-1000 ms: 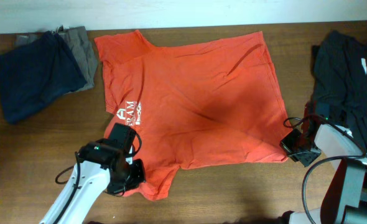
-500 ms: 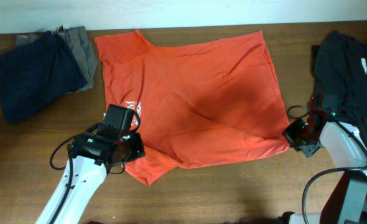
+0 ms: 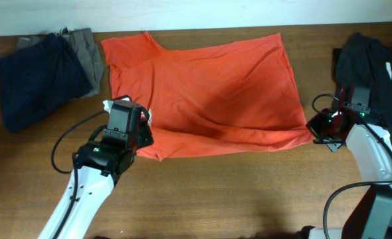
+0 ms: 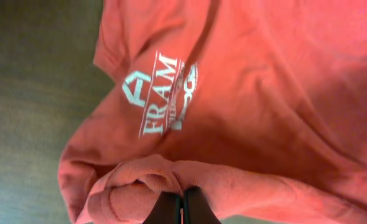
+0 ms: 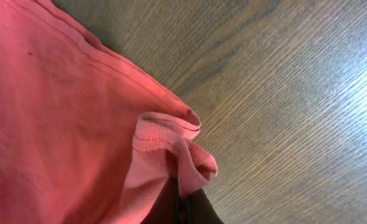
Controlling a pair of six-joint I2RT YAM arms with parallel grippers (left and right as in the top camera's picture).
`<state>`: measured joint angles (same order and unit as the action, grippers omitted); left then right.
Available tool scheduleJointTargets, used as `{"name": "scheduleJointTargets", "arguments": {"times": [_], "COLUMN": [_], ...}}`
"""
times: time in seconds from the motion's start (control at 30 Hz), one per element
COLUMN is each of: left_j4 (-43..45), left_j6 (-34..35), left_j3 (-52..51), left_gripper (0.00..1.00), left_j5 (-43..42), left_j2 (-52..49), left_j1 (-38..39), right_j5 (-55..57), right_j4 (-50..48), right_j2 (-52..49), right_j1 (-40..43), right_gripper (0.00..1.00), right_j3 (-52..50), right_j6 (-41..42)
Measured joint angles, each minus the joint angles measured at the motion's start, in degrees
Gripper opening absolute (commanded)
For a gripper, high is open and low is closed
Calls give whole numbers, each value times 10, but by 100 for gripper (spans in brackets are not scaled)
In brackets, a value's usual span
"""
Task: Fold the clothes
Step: 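Lift the near hem and fold it toward the far edge with both grippers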
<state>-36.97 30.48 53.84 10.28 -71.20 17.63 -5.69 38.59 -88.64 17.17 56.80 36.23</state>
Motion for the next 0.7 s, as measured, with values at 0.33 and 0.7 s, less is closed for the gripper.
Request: {"name": "scheduleJointTargets", "arguments": {"times": [0.33,0.7], "left_j4": [4,80], "left_j6": [0,0], "left_j3": [0,0], "left_gripper": [1,1], "left_j5": [33,87], "left_j2": [-57,-71], "left_j1": [0,-6], "right_j5": [-42,-60], "right_j4": [-75,-148], "right_j2": [0,-67], "right_j1": [0,-42], "right_gripper": [6,4], "right_j3": [0,1], "right_j6": [8,17]}}
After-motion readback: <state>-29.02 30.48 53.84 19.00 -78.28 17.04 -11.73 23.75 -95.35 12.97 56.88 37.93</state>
